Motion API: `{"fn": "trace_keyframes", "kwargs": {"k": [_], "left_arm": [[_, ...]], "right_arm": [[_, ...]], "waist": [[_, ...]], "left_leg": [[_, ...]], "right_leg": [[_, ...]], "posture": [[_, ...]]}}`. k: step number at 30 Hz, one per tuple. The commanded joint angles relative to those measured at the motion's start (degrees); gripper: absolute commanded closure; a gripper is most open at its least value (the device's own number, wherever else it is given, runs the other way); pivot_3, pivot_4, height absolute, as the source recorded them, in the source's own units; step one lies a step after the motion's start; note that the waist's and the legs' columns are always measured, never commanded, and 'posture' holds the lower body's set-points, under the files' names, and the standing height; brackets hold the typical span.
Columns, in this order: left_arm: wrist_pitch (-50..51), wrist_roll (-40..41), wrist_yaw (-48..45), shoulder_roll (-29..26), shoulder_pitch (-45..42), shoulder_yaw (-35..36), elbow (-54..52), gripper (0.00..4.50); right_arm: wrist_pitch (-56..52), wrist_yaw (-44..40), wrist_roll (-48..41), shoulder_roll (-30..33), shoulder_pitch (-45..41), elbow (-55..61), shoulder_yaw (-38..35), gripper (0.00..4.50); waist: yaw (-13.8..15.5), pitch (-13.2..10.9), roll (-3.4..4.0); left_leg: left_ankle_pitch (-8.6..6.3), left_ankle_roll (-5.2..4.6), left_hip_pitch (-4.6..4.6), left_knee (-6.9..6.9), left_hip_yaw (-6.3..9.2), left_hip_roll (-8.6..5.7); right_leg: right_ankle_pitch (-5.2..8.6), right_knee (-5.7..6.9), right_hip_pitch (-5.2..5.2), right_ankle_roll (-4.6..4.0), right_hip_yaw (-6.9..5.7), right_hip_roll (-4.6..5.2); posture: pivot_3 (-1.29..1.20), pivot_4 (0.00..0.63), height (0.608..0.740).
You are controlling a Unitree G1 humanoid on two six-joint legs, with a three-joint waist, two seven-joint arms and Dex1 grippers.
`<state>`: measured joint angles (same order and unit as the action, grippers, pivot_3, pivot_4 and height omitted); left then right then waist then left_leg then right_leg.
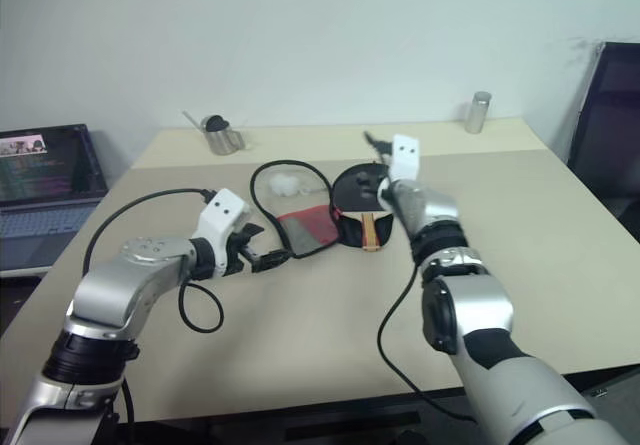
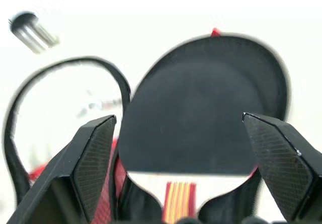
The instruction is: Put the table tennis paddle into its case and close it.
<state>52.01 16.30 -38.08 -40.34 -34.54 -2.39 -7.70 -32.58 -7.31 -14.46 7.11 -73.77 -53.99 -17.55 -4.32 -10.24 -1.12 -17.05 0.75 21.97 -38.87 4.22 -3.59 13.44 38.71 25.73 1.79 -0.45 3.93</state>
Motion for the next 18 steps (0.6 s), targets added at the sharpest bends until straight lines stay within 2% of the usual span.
{"fn": "trace_keyframes", "kwargs": {"k": [1,8,18], "left_arm": [[-2.3,-0.8,-0.7,0.5,-2.5,-1.0,1.0,0.00],[-3.1,-1.4,-1.5,1.8,-4.1,-2.5,2.5,0.00],[-2.5,-1.4,-1.3,1.8,-3.9,-2.4,1.5,0.00]], "right_arm": [[-5.6,-1.4,-3.9,1.6,4.7,4.7,-2.6,0.09],[-12.5,-3.9,-9.7,-0.6,8.7,5.3,-5.6,0.09],[-12.6,-2.6,-10.8,-3.2,10.1,5.2,-5.1,0.09]], "waist": [[0.4,0.0,-0.01],[-0.2,0.0,0.00],[-0.2,0.0,0.00]], "left_leg": [[0.00,0.00,-0.02,-0.01,0.00,0.00],[0.00,-0.01,-0.07,-0.01,-0.12,0.04],[0.00,0.00,-0.09,-0.05,-0.08,0.03]], "right_leg": [[0.00,-0.01,-0.03,0.00,0.00,0.00],[-0.01,0.12,0.00,-0.01,0.09,-0.01],[-0.01,0.15,0.00,-0.01,0.07,-0.01]], "posture": [[0.00,0.150,0.740],[0.00,0.150,0.740],[0.00,0.150,0.740]]}}
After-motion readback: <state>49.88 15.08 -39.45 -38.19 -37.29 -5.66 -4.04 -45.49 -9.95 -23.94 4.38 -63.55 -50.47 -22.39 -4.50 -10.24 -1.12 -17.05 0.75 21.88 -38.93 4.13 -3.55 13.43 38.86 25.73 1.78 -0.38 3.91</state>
